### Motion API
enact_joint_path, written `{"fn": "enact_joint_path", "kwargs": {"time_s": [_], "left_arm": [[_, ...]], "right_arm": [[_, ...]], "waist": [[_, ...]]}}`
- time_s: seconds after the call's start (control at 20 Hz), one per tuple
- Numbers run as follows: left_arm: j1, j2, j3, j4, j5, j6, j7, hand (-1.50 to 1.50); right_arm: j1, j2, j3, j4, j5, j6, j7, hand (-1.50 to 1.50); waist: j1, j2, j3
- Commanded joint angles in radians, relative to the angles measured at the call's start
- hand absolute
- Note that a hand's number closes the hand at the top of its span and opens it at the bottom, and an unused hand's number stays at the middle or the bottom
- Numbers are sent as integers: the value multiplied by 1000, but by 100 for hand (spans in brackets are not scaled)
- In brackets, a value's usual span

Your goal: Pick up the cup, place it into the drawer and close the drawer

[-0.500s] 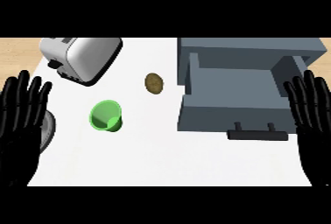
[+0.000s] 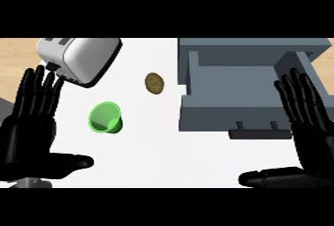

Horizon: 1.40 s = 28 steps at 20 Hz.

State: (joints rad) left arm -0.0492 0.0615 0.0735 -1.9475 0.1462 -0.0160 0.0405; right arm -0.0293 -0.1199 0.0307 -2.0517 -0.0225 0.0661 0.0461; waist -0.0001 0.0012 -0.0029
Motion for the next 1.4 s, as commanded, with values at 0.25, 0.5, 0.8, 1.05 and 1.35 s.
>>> {"fn": "enact_joint_path", "kwargs": {"time_s": [0.25, 0.5, 0.8, 1.05, 1.35], "left_arm": [[-63, -34, 37, 215, 31, 29, -43, -150], [-95, 40, 143, 482, 56, -55, -199, -150], [-127, 56, 156, 663, 32, -64, -285, -150], [-149, 38, 160, 821, -31, -3, -385, -150], [-177, 97, 201, 1019, -7, -74, -497, -150]], "right_arm": [[-104, -30, -48, 109, -69, 71, 63, -150], [-41, -8, -24, 77, -41, 76, -1, -150], [-150, -33, -87, 214, -46, 92, -25, -150], [-234, -82, -158, 164, -117, 107, 72, -150], [-238, -85, -189, 221, -140, 132, 29, -150]], "waist": [[0, -1, 3], [-6, 0, 3], [-2, 1, 3], [-6, 1, 2], [-4, 0, 2]]}}
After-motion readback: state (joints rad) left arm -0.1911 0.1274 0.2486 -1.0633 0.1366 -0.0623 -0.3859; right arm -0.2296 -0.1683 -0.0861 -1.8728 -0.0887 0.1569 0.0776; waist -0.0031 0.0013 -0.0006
